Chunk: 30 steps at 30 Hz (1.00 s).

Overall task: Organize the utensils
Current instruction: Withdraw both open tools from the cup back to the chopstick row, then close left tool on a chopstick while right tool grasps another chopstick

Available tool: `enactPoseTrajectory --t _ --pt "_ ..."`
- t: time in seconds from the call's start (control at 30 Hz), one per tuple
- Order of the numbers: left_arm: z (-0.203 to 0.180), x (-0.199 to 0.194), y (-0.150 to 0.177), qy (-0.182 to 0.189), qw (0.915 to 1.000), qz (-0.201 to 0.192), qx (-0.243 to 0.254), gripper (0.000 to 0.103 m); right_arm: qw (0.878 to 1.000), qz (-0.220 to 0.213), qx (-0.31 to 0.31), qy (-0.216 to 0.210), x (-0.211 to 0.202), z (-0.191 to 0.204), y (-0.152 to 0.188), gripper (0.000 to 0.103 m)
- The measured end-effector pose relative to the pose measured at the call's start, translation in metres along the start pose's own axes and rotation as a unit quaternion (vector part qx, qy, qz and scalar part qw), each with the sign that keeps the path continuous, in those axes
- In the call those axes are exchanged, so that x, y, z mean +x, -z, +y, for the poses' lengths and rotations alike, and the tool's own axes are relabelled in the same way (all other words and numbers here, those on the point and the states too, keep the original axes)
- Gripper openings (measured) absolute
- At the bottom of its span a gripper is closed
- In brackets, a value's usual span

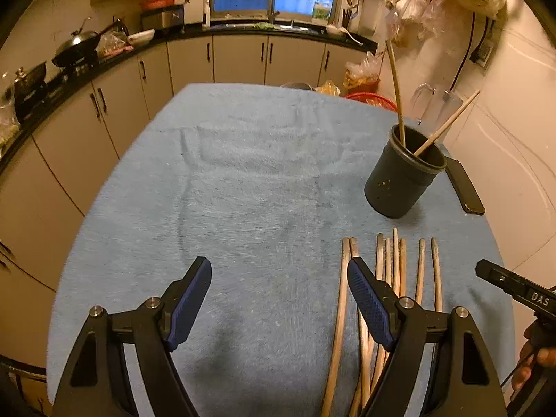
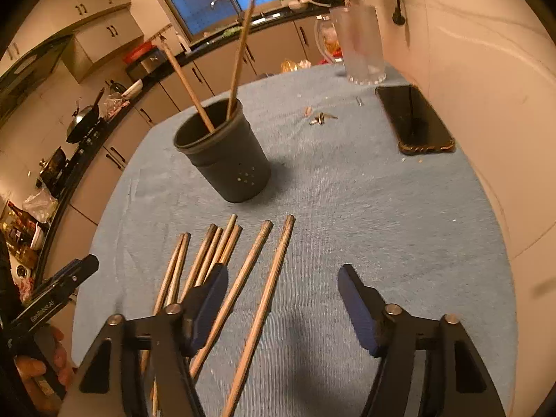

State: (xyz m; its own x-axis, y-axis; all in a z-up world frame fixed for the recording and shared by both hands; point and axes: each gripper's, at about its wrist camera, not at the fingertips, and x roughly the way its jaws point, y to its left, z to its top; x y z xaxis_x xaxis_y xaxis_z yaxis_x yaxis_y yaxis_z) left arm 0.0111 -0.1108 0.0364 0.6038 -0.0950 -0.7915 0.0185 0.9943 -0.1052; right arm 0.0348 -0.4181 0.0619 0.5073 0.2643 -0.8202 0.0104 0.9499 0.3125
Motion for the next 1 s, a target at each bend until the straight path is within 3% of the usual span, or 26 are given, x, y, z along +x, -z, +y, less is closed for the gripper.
enactPoseTrajectory --t 0.1,0.57,1.0 --pt "-0.004 0.01 -0.001 0.01 0.9999 0.011 0.004 0.081 1.0 0.019 0.01 -0.005 0.015 -0.004 -0.006 0.052" --pt "-0.034 0.062 0.012 -0.004 0.9936 0.07 0.089 0.081 0.998 0.052 0.022 -0.002 0.05 -0.009 -0.02 0.051" --pt "-0.04 0.084 0.016 -0.017 0.9895 0.092 0.111 0.08 0.996 0.082 0.008 0.024 0.077 -0.004 -0.032 0.041"
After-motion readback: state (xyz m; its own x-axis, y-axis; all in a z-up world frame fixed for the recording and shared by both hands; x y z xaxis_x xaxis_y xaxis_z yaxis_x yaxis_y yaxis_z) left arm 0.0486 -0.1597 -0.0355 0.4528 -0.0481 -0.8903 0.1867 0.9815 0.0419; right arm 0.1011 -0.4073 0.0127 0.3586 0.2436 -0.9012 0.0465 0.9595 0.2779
